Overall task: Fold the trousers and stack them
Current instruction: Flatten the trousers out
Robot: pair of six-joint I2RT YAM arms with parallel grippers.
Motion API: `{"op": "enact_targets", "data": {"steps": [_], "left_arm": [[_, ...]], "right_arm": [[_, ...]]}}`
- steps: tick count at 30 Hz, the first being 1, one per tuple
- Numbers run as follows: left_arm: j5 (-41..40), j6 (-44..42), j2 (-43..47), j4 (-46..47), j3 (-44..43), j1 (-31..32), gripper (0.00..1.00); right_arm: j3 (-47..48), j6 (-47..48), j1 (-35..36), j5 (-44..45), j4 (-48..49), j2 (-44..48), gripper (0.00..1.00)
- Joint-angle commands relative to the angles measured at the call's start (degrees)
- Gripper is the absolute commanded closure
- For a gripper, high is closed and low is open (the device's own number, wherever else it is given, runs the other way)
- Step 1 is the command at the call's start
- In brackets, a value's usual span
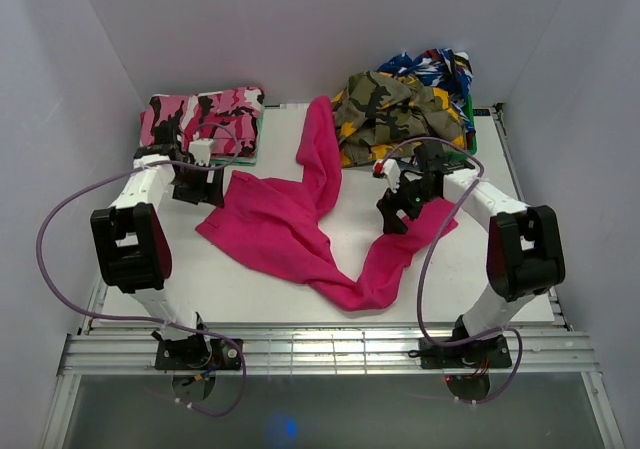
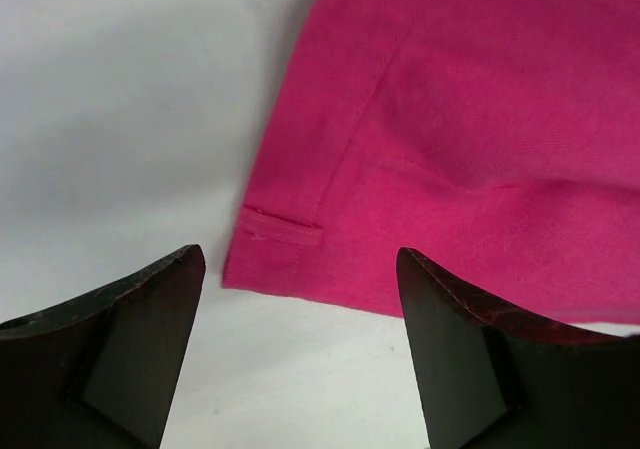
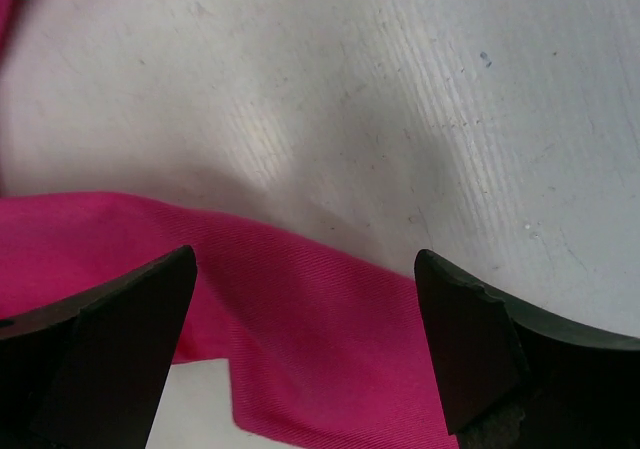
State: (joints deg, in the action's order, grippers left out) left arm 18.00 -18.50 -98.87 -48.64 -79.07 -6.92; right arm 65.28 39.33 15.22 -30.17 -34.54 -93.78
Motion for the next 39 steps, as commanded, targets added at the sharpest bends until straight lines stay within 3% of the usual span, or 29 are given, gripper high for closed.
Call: {"op": "enact_targets", "data": {"steps": [1, 11, 14, 18, 19, 23, 24, 25, 26, 33, 39], "left_arm": [[3.3, 0.8, 1.9, -0.1, 2.8, 1.4, 0.12], [-4.2, 1.5, -4.9, 6.7, 9.1, 1.3, 0.13], [-7.5, 1.1, -7.1, 8.5, 10.6, 1.3, 0.16], [-9.6, 0.5, -9.4, 9.4, 11.8, 1.4, 0.2], [-9.3, 0.5, -9.6, 9.1, 12.0, 1.3, 0.23], [-6.9, 0.0, -9.0, 6.5, 11.0, 1.3, 0.61], [-6.2, 0.0, -7.6, 4.5, 10.0, 1.3, 0.81], [-5.5, 0.2, -6.5, 3.7, 8.8, 1.0, 0.99], [-4.0, 0.7, -5.4, 2.9, 7.4, 0.8, 1.0], [-2.1, 5.0, 3.2, -3.8, -9.9, -3.8, 1.0], [1.5, 4.1, 5.7, -11.4, -14.3, -10.7, 1.0]], "right_arm": [[2.6, 15.1, 0.7, 5.1, -3.4, -3.8, 0.05], [-12.4, 29.5, 0.5, 13.5, -3.5, 1.1, 0.09], [-17.1, 31.6, -0.2, 16.1, -2.4, 3.2, 0.17], [-19.1, 33.0, -2.6, 18.0, -2.7, 5.5, 0.37], [-19.3, 33.3, -3.2, 18.4, -2.9, 6.0, 0.4], [-18.4, 36.0, -7.5, 19.4, -3.9, 8.7, 0.66], [-17.7, 36.3, -8.4, 19.7, -4.0, 9.6, 0.91], [-15.6, 36.2, -10.8, 19.5, -4.0, 9.9, 0.92], [-14.1, 36.0, -12.2, 18.1, -4.2, 10.2, 0.92], [-0.9, 33.9, -24.6, 10.5, -5.9, 11.3, 0.92], [3.5, 31.6, -29.9, 6.7, -6.2, 13.3, 0.92]]}}
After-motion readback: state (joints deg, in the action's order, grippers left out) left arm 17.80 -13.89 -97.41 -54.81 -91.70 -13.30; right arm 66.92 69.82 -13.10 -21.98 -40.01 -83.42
